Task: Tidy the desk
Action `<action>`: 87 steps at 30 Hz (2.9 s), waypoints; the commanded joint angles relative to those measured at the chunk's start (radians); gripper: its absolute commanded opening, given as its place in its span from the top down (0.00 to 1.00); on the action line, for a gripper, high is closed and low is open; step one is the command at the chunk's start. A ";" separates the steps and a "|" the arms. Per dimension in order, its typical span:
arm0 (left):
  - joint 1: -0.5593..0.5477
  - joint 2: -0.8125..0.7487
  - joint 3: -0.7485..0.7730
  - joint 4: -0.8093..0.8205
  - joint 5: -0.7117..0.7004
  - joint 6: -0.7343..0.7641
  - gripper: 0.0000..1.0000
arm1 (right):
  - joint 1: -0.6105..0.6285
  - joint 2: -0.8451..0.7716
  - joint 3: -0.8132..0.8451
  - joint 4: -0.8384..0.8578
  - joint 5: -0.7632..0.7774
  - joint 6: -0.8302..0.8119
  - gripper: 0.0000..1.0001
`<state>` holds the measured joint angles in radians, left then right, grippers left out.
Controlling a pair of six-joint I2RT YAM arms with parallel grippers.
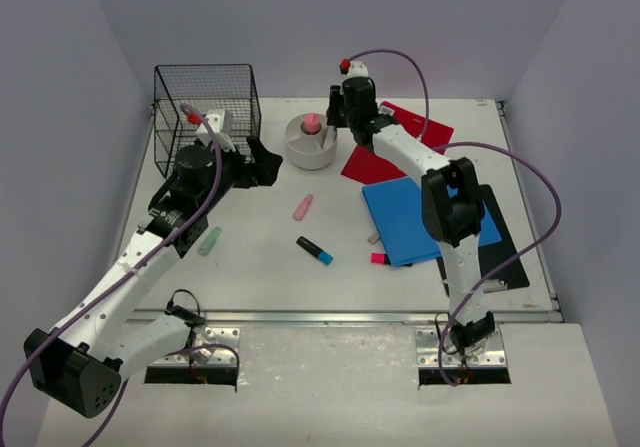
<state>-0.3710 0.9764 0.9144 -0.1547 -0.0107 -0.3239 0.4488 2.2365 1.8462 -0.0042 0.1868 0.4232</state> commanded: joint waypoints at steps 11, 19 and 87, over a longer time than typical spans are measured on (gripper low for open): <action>0.014 0.114 0.068 -0.131 0.501 0.638 0.06 | -0.062 -0.324 -0.126 -0.032 -0.249 -0.281 0.14; -0.087 0.400 0.262 -0.470 0.613 1.061 0.11 | -0.169 -0.603 -0.397 -0.387 -0.471 -0.681 0.07; 0.065 0.697 0.358 0.500 0.283 0.311 1.00 | -0.568 -0.775 -0.794 -0.563 -0.841 -0.493 0.17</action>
<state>-0.3494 1.6244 1.2796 0.0853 0.3620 0.1815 -0.1154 1.4593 1.0059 -0.5786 -0.6349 -0.0837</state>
